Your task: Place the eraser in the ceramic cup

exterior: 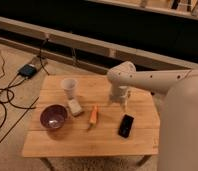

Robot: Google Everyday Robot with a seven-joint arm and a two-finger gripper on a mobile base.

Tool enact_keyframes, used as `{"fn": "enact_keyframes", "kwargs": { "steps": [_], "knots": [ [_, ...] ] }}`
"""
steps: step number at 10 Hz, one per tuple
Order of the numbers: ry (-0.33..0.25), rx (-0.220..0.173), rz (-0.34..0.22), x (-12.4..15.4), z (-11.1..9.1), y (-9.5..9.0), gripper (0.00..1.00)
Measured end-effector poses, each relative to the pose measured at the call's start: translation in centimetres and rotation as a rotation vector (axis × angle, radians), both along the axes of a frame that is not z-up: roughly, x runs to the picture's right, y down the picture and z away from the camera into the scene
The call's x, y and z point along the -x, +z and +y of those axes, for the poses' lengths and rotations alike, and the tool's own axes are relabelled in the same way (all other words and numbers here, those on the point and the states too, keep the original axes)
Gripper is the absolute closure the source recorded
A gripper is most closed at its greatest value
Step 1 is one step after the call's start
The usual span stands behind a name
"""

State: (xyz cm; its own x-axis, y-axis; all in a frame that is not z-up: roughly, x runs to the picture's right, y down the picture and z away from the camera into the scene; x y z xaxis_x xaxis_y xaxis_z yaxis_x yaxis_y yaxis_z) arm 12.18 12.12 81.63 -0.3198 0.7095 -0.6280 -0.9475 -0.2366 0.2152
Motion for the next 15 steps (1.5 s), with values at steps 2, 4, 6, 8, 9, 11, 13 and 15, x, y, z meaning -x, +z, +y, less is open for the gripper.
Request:
{"fn": "enact_keyframes", "kwargs": {
  "steps": [2,4,6,8,9,11,13,15],
  "knots": [
    [-0.011,0.024,0.011,-1.1,1.0,0.7,0.35],
    [-0.015,0.037,0.016,-2.2,1.7,1.1,0.35],
    [-0.010,0.038,0.011,-2.7,2.4,1.3,0.35],
    [-0.003,0.032,0.005,-3.0,3.0,1.4,0.35],
    [0.002,0.029,0.001,-3.2,3.5,1.4,0.35],
    [0.010,0.035,0.001,-3.7,4.3,1.4,0.35],
    [0.026,0.048,0.000,-4.2,5.3,1.4,0.35],
    [0.042,0.067,-0.006,-4.6,6.1,1.7,0.35]
  ]
}}
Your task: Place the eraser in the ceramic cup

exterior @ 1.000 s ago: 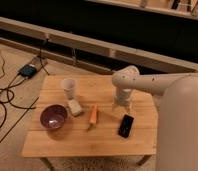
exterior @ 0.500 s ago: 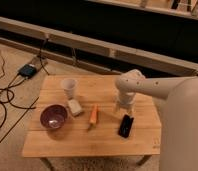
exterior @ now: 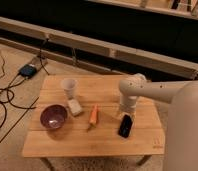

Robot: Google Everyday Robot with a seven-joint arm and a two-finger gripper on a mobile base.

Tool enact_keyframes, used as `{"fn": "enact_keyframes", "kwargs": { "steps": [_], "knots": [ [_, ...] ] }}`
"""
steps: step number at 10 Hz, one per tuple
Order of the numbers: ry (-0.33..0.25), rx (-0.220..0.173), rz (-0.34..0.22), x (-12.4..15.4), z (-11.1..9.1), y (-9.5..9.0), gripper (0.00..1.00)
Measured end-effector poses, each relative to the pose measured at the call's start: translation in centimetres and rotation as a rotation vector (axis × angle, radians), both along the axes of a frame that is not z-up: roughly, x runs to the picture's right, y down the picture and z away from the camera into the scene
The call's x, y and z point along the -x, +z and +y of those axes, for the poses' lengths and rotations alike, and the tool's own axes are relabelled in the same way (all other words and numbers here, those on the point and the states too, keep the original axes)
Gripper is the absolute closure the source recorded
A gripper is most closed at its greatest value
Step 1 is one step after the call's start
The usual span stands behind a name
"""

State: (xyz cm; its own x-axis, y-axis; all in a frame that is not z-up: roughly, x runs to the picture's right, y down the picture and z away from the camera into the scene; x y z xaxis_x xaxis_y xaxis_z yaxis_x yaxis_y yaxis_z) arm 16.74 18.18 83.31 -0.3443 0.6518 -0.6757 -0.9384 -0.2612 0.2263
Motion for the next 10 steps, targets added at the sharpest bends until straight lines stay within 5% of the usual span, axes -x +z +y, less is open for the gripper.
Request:
{"fn": "enact_keyframes", "kwargs": {
  "steps": [10],
  "knots": [
    [0.017,0.088,-0.010,-2.3,0.9,2.9,0.35]
  ]
}}
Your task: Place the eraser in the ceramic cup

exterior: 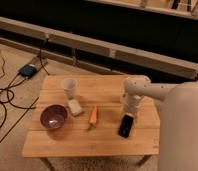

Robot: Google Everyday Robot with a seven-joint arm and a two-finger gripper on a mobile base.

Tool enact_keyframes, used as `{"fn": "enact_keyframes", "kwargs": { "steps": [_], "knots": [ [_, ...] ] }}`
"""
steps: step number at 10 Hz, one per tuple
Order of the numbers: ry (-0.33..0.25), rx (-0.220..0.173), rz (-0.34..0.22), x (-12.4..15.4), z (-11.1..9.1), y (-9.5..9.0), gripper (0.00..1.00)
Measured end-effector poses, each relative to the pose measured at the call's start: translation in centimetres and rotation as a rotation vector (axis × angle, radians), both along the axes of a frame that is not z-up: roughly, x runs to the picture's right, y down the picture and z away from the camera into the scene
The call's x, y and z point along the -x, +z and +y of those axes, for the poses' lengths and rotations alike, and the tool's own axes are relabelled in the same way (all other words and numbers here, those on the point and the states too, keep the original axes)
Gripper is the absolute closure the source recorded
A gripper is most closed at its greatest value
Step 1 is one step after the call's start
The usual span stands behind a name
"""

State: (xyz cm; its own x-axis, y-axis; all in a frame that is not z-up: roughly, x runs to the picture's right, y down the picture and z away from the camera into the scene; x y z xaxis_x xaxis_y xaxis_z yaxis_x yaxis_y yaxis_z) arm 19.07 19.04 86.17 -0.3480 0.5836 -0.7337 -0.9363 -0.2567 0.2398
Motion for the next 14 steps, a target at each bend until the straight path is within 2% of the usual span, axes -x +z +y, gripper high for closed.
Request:
{"fn": "enact_keyframes", "kwargs": {
  "steps": [5,6,9,11,13,14],
  "knots": [
    [-0.010,0.038,-0.006,-0.1,0.1,0.8,0.35],
    [-0.014,0.044,-0.005,-0.3,0.1,0.9,0.38],
    [-0.036,0.044,-0.013,0.4,-0.2,1.4,0.66],
    [-0.042,0.031,-0.017,0.8,-0.6,1.5,0.88],
    [-0.049,0.001,-0.030,1.3,-1.3,1.6,1.00],
    [-0.053,-0.010,-0.039,1.7,-1.7,1.3,1.00]
  ]
}}
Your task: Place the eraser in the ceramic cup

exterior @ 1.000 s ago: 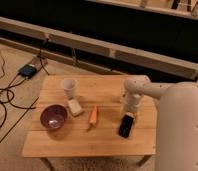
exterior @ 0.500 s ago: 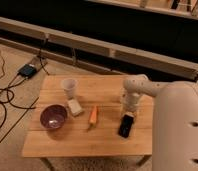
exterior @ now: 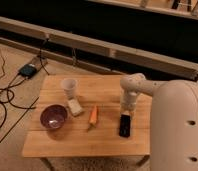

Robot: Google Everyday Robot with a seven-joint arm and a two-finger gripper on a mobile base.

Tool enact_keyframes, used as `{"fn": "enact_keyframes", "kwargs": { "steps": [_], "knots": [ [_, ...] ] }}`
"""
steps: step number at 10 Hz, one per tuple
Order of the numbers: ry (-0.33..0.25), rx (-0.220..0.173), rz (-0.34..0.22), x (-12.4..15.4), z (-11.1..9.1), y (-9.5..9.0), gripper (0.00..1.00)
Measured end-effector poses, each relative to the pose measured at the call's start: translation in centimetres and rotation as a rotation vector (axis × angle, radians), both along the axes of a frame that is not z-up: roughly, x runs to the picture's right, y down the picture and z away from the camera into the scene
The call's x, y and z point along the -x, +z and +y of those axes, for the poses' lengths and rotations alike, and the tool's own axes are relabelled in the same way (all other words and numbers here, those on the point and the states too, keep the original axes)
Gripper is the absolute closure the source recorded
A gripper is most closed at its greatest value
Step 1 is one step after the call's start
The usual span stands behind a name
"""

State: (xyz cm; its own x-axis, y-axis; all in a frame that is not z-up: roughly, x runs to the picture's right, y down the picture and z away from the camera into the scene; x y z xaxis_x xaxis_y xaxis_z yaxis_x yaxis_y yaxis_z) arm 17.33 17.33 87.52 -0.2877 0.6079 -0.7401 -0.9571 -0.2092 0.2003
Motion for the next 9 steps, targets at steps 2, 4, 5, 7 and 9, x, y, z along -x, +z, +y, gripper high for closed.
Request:
{"fn": "enact_keyframes", "kwargs": {
  "steps": [2,4,5,7,9],
  "knots": [
    [-0.017,-0.061,-0.031,1.2,-1.9,-0.9,1.00],
    [-0.051,-0.128,-0.053,2.1,-4.0,-2.1,1.00],
    [-0.079,-0.170,-0.061,2.9,-5.7,-3.0,1.00],
    [-0.130,-0.234,-0.088,5.2,-8.3,-4.2,1.00],
    [-0.185,-0.327,-0.137,8.0,-12.2,-5.6,1.00]
  ]
}}
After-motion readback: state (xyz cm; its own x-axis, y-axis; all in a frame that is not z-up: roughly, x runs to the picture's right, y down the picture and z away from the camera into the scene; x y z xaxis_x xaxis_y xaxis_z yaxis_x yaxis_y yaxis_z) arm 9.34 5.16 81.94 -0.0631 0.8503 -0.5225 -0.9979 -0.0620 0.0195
